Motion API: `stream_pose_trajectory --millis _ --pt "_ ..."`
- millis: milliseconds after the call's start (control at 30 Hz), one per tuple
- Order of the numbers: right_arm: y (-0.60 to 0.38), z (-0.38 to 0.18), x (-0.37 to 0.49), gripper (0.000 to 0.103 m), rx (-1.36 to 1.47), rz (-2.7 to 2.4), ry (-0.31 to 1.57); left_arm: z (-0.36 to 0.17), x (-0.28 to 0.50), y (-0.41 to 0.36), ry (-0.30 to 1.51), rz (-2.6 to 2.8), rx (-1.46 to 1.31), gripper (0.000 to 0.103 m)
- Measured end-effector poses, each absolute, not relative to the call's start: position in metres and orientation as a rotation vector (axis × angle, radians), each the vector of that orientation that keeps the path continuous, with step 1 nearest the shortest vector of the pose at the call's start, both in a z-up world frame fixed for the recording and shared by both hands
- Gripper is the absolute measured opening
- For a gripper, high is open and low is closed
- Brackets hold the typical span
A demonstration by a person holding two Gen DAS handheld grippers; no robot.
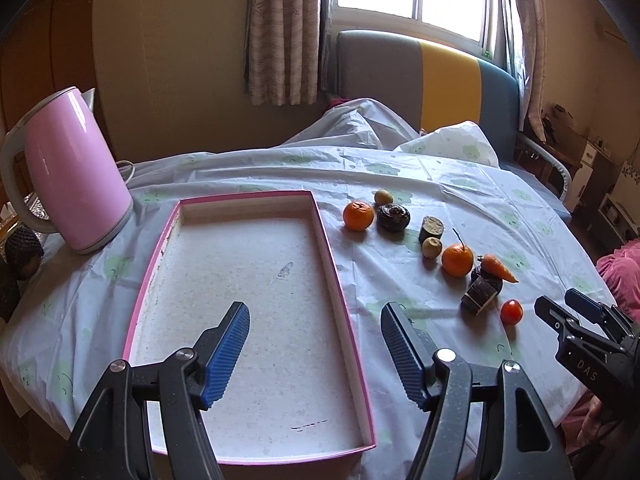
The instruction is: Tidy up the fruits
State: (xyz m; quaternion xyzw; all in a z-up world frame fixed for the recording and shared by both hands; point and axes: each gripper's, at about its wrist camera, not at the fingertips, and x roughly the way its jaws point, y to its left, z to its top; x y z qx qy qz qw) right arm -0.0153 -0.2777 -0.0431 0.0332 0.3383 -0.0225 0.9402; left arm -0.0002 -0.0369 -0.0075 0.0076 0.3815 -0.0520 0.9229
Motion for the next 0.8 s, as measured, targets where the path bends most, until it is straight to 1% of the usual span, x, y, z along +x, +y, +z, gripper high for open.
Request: stream_pose_trajectory --millis 200,267,300,367,567,600,733,800 --pt "-0.290 -0.048 -0.014 0.058 0.100 -0.031 0.697 -0.015 0.007 -0.050 0.839 -0.173 0.021 0.069" --pt "-0.296 -0.050 -0.012 0.050 0.121 -0.028 0.703 -0.019 0.010 -0.053 0.870 -0.207 -0.002 0.069" --pt "-0.299 -0.051 -0.011 0.048 0.126 -0.032 0.707 -0.019 0.011 -0.055 0.877 -0.214 -0.006 0.069" --pt "-0.306 -0.053 -0.010 0.041 0.145 -0.032 0.713 -0.020 0.014 -0.059 0.888 -0.249 -0.016 0.069" --pt "-0.315 -0.064 -0.002 0.040 0.170 0.023 0.753 -0.024 0.024 -0.088 0.926 -0.376 -0.007 0.068" --pt "-0.314 -0.066 -0.001 0.040 0.167 0.040 0.760 -0.025 0.027 -0.094 0.934 -0.396 -0.005 0.067" --pt "-0.306 -0.074 0.005 0.040 0.143 0.103 0.783 -0.032 0.035 -0.117 0.970 -0.465 0.015 0.057" --pt "-0.304 -0.081 0.009 0.040 0.135 0.124 0.799 -0.034 0.037 -0.125 0.975 -0.485 0.019 0.057"
